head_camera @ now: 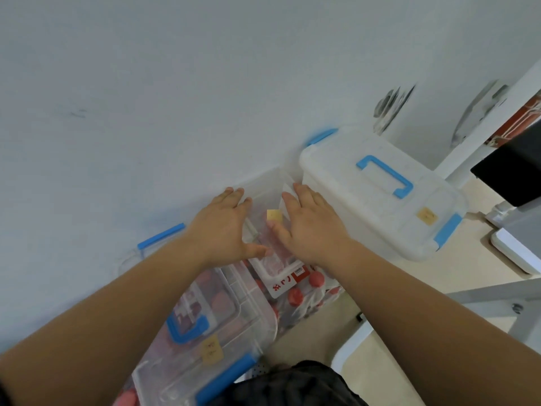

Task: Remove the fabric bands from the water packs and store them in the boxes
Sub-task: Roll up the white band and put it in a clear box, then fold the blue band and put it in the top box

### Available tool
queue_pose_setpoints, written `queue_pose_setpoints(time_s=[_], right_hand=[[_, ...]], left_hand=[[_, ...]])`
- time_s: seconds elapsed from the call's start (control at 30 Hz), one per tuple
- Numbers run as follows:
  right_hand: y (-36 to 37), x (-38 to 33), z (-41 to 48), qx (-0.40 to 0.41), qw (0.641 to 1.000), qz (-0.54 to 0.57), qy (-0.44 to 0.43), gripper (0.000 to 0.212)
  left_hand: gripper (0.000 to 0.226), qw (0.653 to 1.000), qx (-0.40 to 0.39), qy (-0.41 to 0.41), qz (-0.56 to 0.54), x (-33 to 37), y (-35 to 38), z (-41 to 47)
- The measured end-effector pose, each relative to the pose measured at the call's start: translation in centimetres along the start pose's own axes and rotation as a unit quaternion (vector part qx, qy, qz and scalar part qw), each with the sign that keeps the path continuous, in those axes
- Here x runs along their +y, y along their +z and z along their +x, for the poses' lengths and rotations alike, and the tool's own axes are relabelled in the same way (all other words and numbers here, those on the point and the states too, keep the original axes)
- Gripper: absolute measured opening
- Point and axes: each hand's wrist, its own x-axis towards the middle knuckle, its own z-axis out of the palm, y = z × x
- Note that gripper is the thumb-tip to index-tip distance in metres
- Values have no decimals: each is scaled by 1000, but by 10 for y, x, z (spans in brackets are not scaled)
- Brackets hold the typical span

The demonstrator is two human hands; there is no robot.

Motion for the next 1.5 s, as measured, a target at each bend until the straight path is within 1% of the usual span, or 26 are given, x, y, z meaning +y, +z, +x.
queue_pose_setpoints(time_s=[0.1, 0.2, 0.5, 0.57, 0.63, 0.7, 0.77, 0.83, 0.93, 1.0, 1.1, 1.23, 1.33, 1.43, 1.5], right_hand=[[-3, -2, 25, -24, 999, 27, -39, 76], [1, 3, 39, -39, 997, 17, -58, 76], [6, 8, 46, -35, 997, 24, -69, 85], [5, 6, 43, -40, 996, 7, -77, 85], [4, 7, 43, -40, 996, -2, -82, 83], [2, 6, 42, -29, 997, 10, -74, 81], [-4, 2, 38, 0, 997, 32, -73, 78], [-14, -10, 30, 28, 993, 62, -96, 75], [-28, -46, 14, 55, 982, 107, -149, 72], [-33, -78, 3, 62, 972, 117, -192, 69], [-35, -133, -12, 45, 960, 114, -252, 61], [-26, -220, -38, -16, 952, 54, -300, 59], [-6, -289, -58, -41, 943, 12, -329, 58], [24, -346, -68, -70, 940, -18, -334, 57], [45, -375, -71, -89, 940, -35, -328, 55]], left_hand=[[125, 1000, -12, -13, -4, 4, -1, -6], [133, 1000, -21, -21, 3, 9, -2, -6], [132, 998, -40, -43, 23, 14, -9, -3], [132, 998, -40, -49, 28, 15, -13, -5], [131, 998, -29, -50, 28, 15, -13, -9], [126, 998, -2, -55, 24, 16, -13, -15], [117, 997, 36, -71, 9, 14, -14, -26], [108, 993, 78, -90, -17, 8, -19, -44], [86, 981, 147, -119, -42, -10, -25, -86], [71, 974, 171, -139, -58, -28, -23, -122], [67, 962, 188, -184, -69, -63, -7, -180], [55, 944, 176, -267, -84, -118, 30, -253], [58, 938, 137, -313, -63, -157, 56, -298], [57, 941, 108, -321, -25, -196, 77, -339], [61, 944, 91, -317, -10, -221, 88, -361]])
